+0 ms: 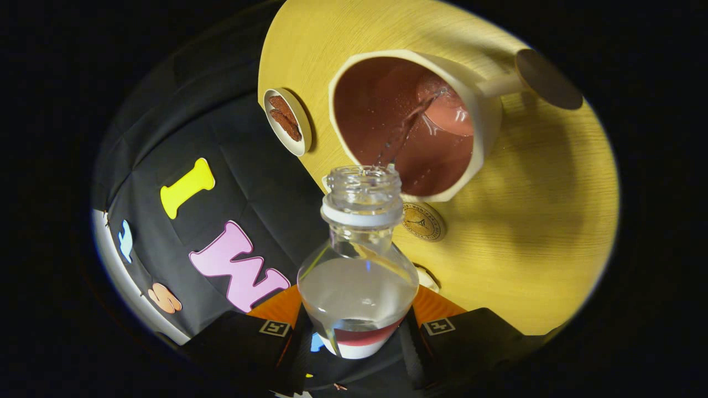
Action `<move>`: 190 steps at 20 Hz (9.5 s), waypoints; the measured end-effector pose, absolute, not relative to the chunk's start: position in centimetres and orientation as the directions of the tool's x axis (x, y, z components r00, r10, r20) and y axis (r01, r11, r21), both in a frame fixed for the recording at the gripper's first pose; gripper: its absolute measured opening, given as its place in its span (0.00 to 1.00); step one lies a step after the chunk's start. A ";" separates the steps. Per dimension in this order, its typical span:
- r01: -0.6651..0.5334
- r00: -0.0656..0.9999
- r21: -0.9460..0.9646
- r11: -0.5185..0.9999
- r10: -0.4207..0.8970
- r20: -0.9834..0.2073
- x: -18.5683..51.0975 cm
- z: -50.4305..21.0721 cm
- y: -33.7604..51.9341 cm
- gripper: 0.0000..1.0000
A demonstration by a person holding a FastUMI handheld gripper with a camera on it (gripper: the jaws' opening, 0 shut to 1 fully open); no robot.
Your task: Take the bottle from table, then pour the juice into the cup, finally place the bottle on the coaster
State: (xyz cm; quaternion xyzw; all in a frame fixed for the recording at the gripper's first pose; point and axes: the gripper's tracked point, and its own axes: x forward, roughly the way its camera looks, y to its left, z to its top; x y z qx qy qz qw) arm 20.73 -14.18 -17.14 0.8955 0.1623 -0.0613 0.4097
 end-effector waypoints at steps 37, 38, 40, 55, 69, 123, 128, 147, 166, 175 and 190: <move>0.153 0.983 0.464 -0.873 0.087 -0.161 21.3 -12.4 -18.4 0.71; 0.149 0.983 0.457 -0.877 0.084 -0.161 21.4 -12.3 -18.5 0.71; 0.136 0.985 0.444 -0.885 0.072 -0.159 21.4 -12.0 -18.7 0.71; 0.124 0.984 0.430 -0.894 0.056 -0.166 21.8 -12.0 -19.1 0.72; 0.127 0.983 0.460 -0.879 0.051 -0.174 21.6 -12.7 -18.2 0.72; 0.020 0.994 0.068 0.997 -0.012 -0.112 30.8 -17.5 -7.7 0.72; 0.058 0.988 0.080 0.995 -0.046 -0.145 32.1 -19.2 -9.0 0.73; 0.056 0.970 -0.009 0.998 -0.056 -0.235 28.5 -20.0 -10.0 0.97; -0.082 0.997 0.001 0.997 0.082 0.007 5.1 -0.6 -8.4 0.97; -0.077 0.995 0.029 0.997 0.076 0.059 -3.9 1.0 -6.1 0.97; -0.029 0.997 0.048 0.998 0.026 0.070 -6.6 0.0 -6.6 0.97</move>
